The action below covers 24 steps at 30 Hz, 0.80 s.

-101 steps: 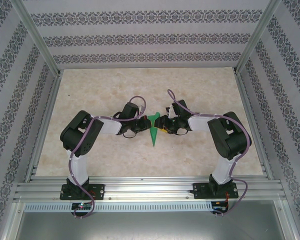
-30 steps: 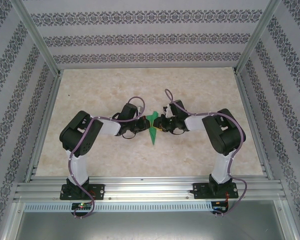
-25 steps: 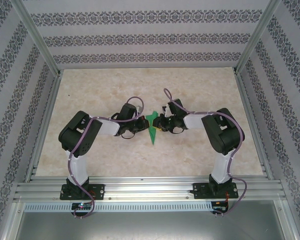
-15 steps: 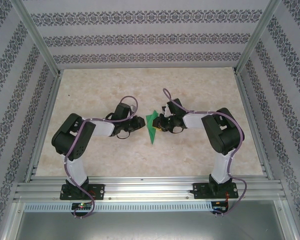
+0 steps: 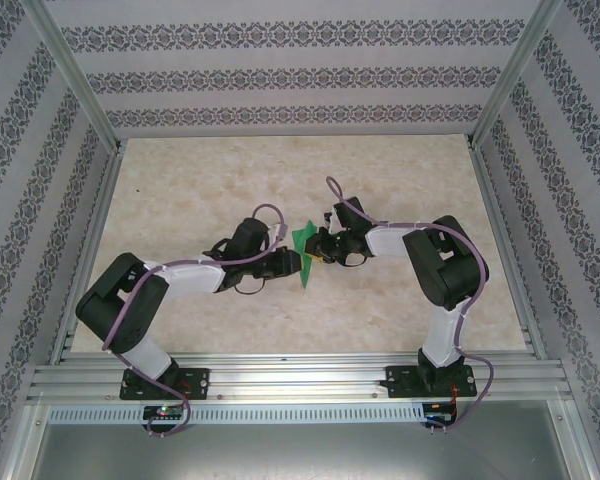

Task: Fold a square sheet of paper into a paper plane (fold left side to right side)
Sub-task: Fold the wing for the fifth time at the center of the table.

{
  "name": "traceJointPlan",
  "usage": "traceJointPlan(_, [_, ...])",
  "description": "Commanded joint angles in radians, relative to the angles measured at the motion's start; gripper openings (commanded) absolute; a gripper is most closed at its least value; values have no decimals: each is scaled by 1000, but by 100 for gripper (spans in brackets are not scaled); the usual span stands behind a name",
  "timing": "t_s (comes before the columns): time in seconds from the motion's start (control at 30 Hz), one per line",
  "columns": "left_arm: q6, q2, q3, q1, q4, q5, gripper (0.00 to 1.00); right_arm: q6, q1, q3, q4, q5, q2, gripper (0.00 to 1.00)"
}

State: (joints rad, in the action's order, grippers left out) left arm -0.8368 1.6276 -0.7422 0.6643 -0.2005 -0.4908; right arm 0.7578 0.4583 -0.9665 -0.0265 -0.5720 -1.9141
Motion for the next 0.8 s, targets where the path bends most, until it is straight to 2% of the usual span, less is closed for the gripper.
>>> traceJointPlan(0.0, [-30, 37, -44, 44, -36, -16, 19, 3, 6, 33, -76, 75, -42, 22])
traceJointPlan(0.23, [-73, 117, -41, 52, -103, 10, 19, 0, 6, 35, -75, 72, -40, 22])
traceJointPlan(0.77, [-67, 169, -50, 52, -54, 37, 18, -8, 5, 33, -84, 75, -44, 23])
